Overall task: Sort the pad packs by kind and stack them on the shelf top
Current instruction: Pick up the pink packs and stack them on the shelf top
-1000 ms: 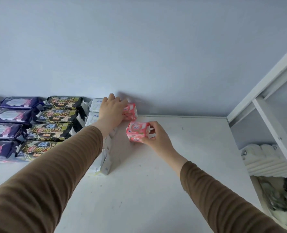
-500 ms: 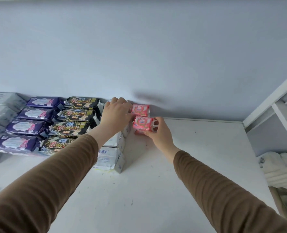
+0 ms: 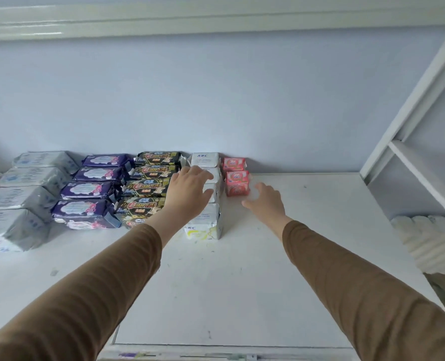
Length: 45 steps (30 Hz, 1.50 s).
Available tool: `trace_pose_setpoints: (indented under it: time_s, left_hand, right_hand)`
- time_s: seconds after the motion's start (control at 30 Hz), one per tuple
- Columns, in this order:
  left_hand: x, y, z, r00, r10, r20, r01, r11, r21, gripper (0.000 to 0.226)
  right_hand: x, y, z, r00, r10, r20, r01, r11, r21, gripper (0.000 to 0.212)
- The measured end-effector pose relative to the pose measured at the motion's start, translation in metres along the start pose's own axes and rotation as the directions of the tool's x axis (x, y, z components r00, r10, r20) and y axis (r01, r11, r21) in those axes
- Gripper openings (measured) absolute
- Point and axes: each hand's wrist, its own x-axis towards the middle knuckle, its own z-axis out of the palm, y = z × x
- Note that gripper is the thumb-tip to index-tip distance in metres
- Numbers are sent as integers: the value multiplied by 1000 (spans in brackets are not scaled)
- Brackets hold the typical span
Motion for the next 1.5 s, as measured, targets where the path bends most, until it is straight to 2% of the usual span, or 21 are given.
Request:
trace_pose_setpoints:
  time_s: [0.23, 0.5, 0.63, 0.77, 0.93, 1.1, 1.3, 1.5]
  left_hand:
    - [-114, -9, -22, 993, 117, 25, -116, 993, -28, 38]
    - [-246, 8, 5, 988, 141, 58, -131, 980, -151, 37]
    - [-315, 22, 30, 993, 116, 16, -110, 974, -200, 35]
    - [-389, 29, 72, 996, 76, 46, -64, 973, -223, 33]
    - [-482, 25, 153, 962, 23, 271, 25, 985, -173, 37]
    - [-549, 10, 250, 895, -54, 442, 142, 976, -167, 39]
    - [-593, -16, 397, 844, -57, 534, 194, 959, -206, 41]
    - [-591, -40, 559, 820, -57, 569, 219, 951, -220, 47]
  right_hand:
    - [-152, -16, 13, 988, -54, -145, 60, 998, 35, 42]
    - [-306, 6, 43, 935, -191, -299, 214, 976, 47, 29]
    - [-365, 41, 67, 920, -247, -303, 271, 962, 41, 24]
    - [-411, 96, 110, 949, -238, -208, 258, 963, 76, 22]
    - [-458, 176, 190, 992, -122, 30, 119, 989, 91, 31]
    - [-479, 251, 279, 989, 13, 148, -24, 997, 69, 29]
    - [-466, 345, 404, 964, 89, 251, -89, 996, -12, 42]
    - [-423, 430, 527, 946, 103, 306, -92, 995, -48, 58]
